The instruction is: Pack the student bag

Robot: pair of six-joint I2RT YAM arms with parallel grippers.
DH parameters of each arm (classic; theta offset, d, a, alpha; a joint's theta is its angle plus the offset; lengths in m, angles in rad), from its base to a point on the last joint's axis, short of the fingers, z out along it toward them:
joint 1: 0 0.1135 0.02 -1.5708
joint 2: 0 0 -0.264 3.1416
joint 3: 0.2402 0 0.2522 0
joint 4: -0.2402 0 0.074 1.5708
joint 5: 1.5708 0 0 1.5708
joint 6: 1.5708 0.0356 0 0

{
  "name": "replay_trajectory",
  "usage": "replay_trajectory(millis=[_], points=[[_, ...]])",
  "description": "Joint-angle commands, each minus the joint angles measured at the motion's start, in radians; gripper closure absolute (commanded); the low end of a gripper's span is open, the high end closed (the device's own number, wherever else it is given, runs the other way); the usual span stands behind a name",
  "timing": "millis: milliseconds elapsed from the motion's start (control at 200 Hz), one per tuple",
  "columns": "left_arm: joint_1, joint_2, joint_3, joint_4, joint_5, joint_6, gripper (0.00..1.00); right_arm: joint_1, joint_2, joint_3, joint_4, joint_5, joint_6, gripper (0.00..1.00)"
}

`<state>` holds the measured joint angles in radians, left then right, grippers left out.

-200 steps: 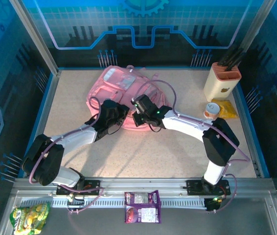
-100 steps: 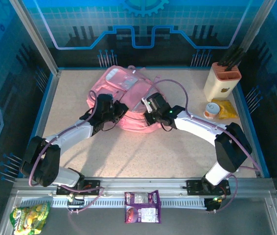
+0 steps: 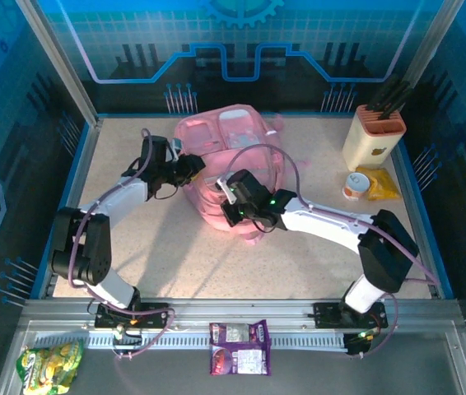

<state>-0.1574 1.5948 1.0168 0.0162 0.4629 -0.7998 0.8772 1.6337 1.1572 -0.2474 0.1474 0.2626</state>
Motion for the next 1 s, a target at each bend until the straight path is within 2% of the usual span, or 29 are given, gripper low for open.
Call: replay_trajectory(millis=[0, 140, 265, 335, 520, 585, 765, 896, 966, 996], points=[[0.009, -0.065, -0.034, 0.169, 0.041, -0.02, 0.57, 0.016, 0.037, 0.036, 0.0, -0.062, 0.084, 1.0], [-0.033, -0.191, -0.266, 0.323, -0.059, -0.277, 0.5, 0.011, 0.072, 0.062, -0.019, -0.041, 0.078, 1.0], [-0.125, -0.251, -0.343, 0.275, -0.181, -0.38, 0.41, 0.015, 0.071, 0.051, -0.003, -0.035, 0.087, 1.0], [-0.163, -0.264, -0.375, 0.303, -0.243, -0.424, 0.43, 0.016, 0.075, 0.048, 0.0, -0.036, 0.091, 1.0], [-0.21, -0.242, -0.352, 0.276, -0.314, -0.455, 0.61, 0.022, 0.073, 0.038, 0.021, -0.019, 0.081, 1.0], [-0.222, -0.251, -0.373, 0.264, -0.355, -0.485, 0.61, 0.019, 0.074, 0.043, 0.011, -0.004, 0.08, 1.0], [-0.276, -0.251, -0.397, 0.255, -0.454, -0.565, 0.53, 0.021, 0.077, 0.056, 0.012, -0.004, 0.07, 1.0], [-0.295, -0.235, -0.38, 0.268, -0.487, -0.567, 0.72, 0.022, 0.087, 0.057, 0.013, 0.006, 0.068, 1.0], [-0.293, -0.234, -0.36, 0.25, -0.495, -0.547, 0.91, 0.022, 0.088, 0.051, 0.012, 0.017, 0.06, 1.0], [-0.292, -0.236, -0.348, 0.236, -0.494, -0.532, 0.97, 0.021, 0.085, 0.046, 0.01, 0.026, 0.054, 1.0]])
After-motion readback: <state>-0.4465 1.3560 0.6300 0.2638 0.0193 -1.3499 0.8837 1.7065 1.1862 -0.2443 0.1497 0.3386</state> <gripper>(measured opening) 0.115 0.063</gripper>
